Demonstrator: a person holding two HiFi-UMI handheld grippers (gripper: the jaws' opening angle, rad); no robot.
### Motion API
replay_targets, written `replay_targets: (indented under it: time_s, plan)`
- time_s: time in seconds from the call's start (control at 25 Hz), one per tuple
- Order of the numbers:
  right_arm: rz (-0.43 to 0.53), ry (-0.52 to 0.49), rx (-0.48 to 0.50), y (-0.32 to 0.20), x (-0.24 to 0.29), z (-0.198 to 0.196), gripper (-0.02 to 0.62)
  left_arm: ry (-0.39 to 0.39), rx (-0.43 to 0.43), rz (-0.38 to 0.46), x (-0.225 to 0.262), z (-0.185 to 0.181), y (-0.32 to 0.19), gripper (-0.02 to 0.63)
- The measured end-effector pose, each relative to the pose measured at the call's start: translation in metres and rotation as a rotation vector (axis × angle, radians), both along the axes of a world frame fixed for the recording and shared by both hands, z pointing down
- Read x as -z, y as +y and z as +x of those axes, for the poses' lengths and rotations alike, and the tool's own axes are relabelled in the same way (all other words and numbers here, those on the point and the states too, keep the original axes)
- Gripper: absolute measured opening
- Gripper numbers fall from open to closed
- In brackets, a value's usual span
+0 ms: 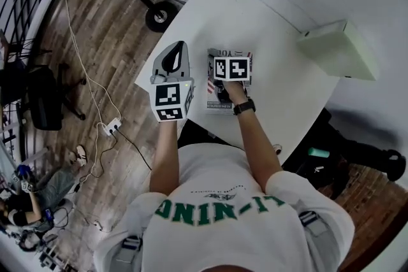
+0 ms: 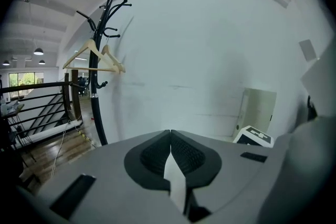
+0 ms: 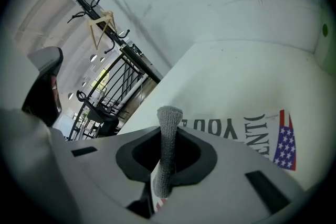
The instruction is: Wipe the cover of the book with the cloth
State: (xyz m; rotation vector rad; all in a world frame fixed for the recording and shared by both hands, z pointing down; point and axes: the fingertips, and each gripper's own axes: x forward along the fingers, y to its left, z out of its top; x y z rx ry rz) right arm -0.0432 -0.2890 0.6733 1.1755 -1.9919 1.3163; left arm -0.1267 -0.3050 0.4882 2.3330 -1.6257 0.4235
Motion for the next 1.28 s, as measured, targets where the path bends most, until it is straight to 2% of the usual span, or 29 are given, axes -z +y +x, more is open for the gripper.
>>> replay_targets:
  time_s: [0.16,0.28,0.68,0.88,0.96,1.0,1.12,1.28]
  plan:
    - [-0.081,-0.034,0.018,-0.001,-0.022,-0.010,0.040,-0.001,-0.002,-0.027,-0.014,0.000,-0.006,0.015]
    - [-0.099,-0.040,-0.024,-0.003,-0.025,0.001,0.035,-0.003,-0.022,-0.032,-0.017,0.008,-0.011,0.015]
    - [-0.109,0.075,-0.251,0.002,-0.020,0.129,0.034,0.023,-0.096,-0.022,-0.013,0.057,-0.016,0.015]
    - [-0.112,0.086,-0.284,0.004,-0.023,0.152,0.034,0.023,-0.101,-0.012,-0.012,0.064,-0.015,0.015]
    - [-0.115,0.100,-0.278,0.004,-0.022,0.147,0.034,0.020,-0.093,-0.011,-0.011,0.060,-0.013,0.015]
    - [-0.128,0.071,-0.268,0.005,-0.022,0.138,0.034,0.017,-0.088,-0.011,-0.010,0.057,-0.012,0.015]
    - [-0.179,-0.091,-0.200,0.008,-0.016,0.083,0.034,0.009,-0.067,-0.014,-0.010,0.045,-0.010,0.015]
    - [-0.180,-0.124,-0.067,0.015,-0.017,0.017,0.034,-0.008,-0.039,-0.014,-0.007,0.032,-0.008,0.015]
